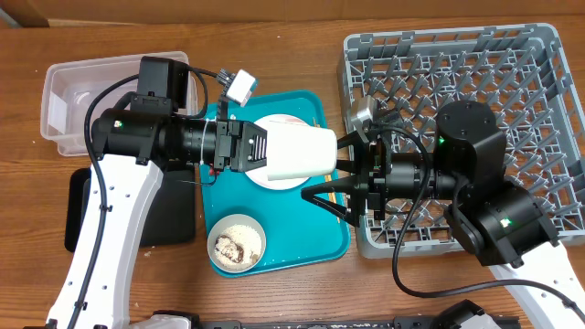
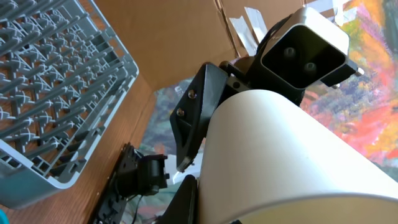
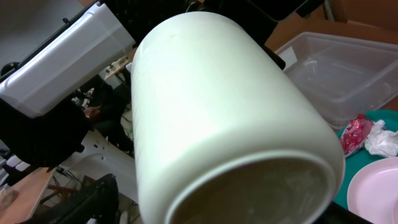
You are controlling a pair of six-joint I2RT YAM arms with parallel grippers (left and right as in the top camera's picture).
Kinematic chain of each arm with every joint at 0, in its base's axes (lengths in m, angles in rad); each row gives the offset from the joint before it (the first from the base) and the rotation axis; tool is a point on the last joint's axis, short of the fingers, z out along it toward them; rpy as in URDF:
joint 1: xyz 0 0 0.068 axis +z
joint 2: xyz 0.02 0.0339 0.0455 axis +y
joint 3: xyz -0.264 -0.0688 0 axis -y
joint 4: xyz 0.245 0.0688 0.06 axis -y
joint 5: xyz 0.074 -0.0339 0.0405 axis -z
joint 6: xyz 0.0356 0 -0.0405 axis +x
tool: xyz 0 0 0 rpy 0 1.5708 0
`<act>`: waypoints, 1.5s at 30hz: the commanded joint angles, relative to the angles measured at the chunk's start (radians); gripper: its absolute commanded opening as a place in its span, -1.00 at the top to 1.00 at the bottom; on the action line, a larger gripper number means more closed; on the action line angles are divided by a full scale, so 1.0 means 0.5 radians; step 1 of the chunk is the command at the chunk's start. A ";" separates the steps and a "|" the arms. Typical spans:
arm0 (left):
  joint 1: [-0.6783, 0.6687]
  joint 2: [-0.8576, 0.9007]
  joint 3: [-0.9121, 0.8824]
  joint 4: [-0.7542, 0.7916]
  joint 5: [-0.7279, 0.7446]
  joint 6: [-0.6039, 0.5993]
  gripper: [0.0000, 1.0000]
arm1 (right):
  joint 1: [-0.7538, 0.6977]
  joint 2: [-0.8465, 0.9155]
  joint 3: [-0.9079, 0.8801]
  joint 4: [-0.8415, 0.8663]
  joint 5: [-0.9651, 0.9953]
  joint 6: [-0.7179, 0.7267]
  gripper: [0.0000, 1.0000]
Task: Sort waste into correct bins and load items into the dishwasher
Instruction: 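Lift the white cup with the left gripper toward the right gripper, then grasp the cup with the right gripper and release the left, then lower the cup into the dish rack and open the right gripper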
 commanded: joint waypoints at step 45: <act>-0.146 -0.013 0.042 0.040 -1.052 -0.211 -1.00 | -0.156 -0.227 -0.017 -1.595 2.101 0.953 -0.31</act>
